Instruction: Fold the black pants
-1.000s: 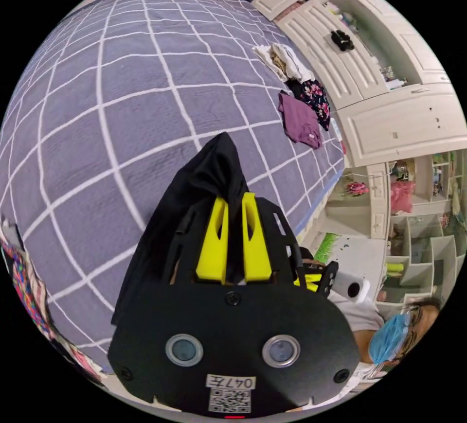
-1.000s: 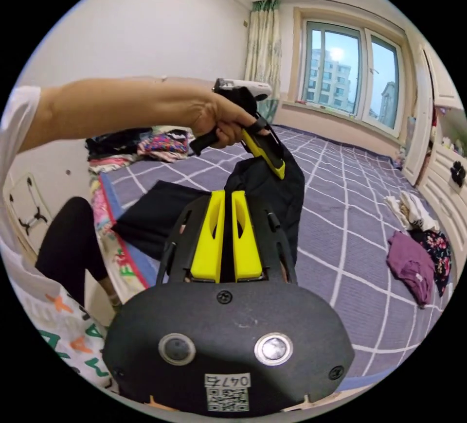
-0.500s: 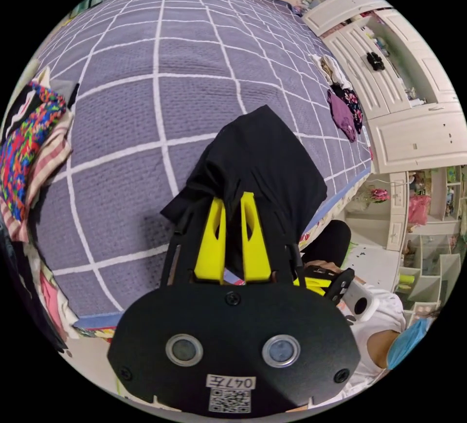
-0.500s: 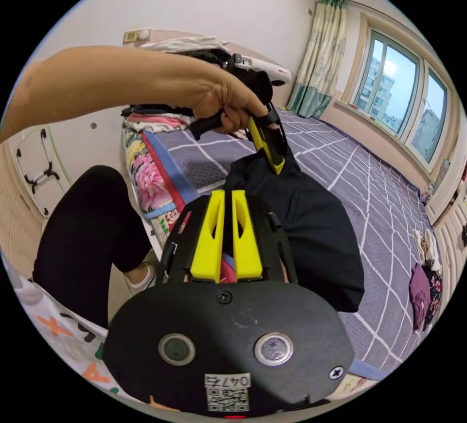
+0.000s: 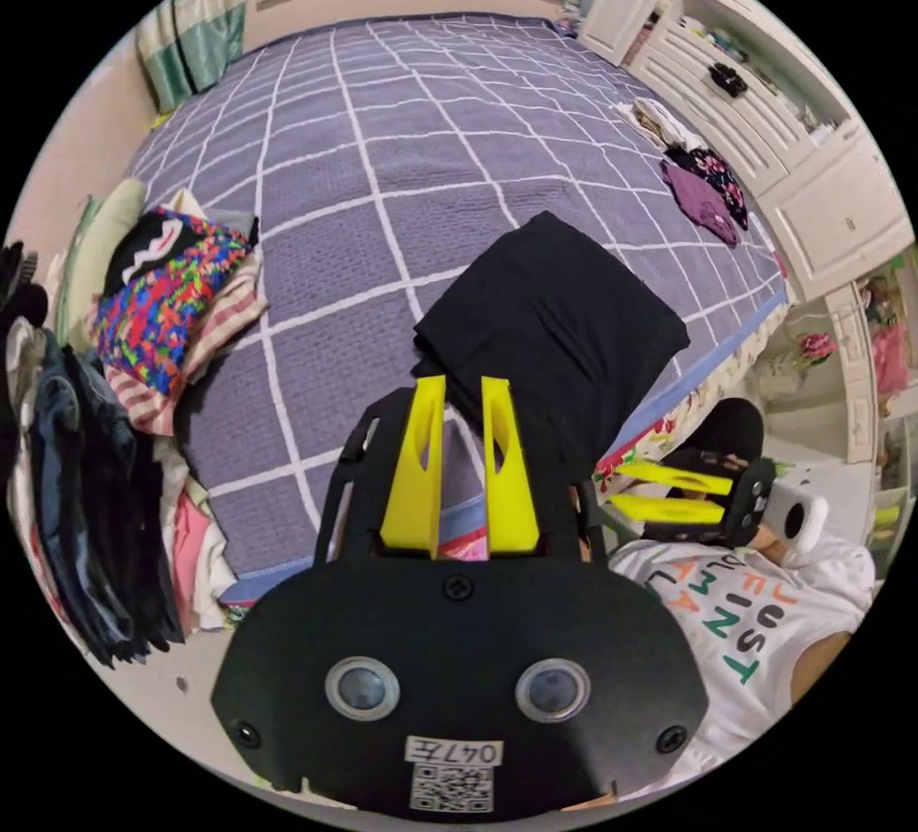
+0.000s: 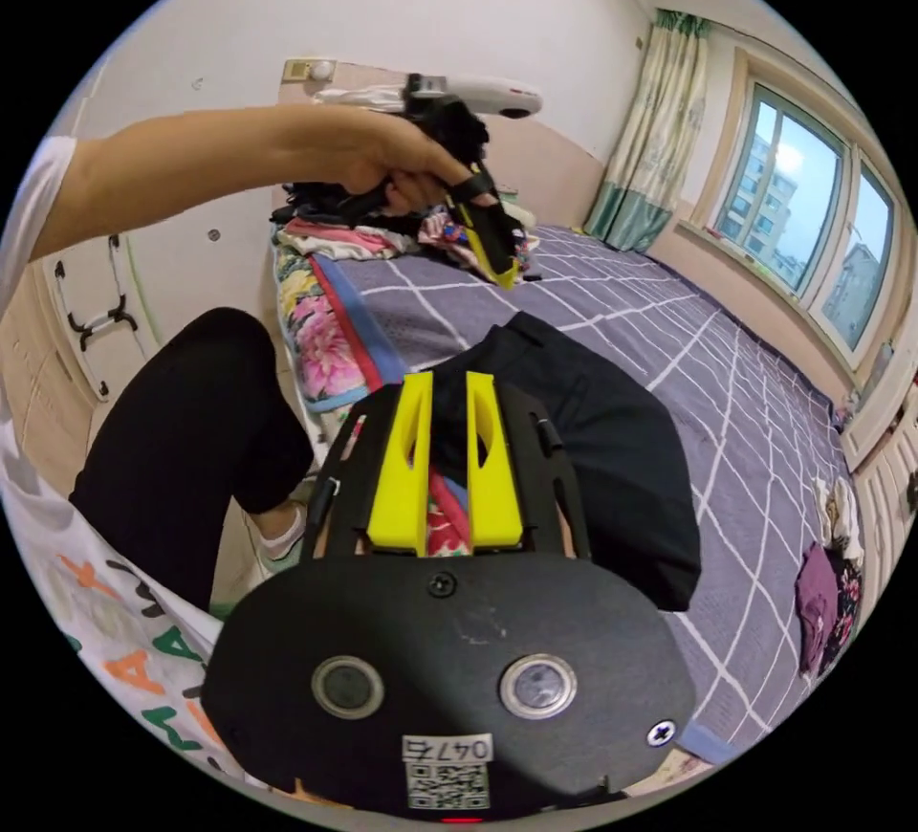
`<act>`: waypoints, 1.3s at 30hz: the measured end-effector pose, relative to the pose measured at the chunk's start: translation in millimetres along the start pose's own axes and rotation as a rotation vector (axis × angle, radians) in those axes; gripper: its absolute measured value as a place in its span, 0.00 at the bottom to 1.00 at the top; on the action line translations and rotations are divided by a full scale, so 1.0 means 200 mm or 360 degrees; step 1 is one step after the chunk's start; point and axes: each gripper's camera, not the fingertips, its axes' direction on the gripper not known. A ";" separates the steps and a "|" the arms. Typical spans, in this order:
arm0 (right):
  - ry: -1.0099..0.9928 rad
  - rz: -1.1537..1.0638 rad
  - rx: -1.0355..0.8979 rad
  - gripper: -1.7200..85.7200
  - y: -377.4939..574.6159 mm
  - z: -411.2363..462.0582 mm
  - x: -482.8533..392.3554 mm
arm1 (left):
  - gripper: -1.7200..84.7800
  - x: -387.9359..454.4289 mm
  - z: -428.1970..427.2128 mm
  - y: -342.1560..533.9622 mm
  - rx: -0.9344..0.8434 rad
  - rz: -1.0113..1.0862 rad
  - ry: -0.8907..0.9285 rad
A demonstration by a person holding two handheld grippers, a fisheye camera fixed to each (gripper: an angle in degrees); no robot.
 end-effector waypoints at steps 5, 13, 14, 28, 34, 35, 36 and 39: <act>-0.0055 0.0138 -0.0093 0.01 -0.05 0.14 0.32 | 0.08 0.12 -0.02 -0.01 0.0015 0.0118 0.0077; -0.0211 -0.0055 -0.0310 0.01 0.05 0.53 0.05 | 0.05 0.15 0.21 -0.01 -0.0128 0.0108 -0.0025; -0.0200 -0.0056 -0.0280 0.01 0.09 0.52 0.02 | 0.05 0.13 0.25 0.02 -0.0169 0.0106 -0.0067; 0.0216 0.0063 -0.0107 0.05 0.24 0.01 0.79 | 0.13 -0.07 -0.15 1.00 0.0276 -0.0142 0.0390; 0.0221 0.0211 -0.0118 0.09 0.33 0.05 0.99 | 0.15 -0.10 0.05 1.28 0.0310 -0.0436 0.0526; 0.0178 0.0228 -0.0110 0.11 0.34 0.06 1.01 | 0.15 -0.12 0.09 1.29 0.0319 -0.0492 0.0560; 0.0145 0.0229 -0.0107 0.11 0.34 0.07 1.01 | 0.15 -0.13 0.11 1.31 0.0324 -0.0531 0.0546; -0.0132 0.0067 -0.0025 0.12 0.31 0.09 0.89 | 0.15 -0.20 0.08 1.37 0.0388 -0.0612 0.0557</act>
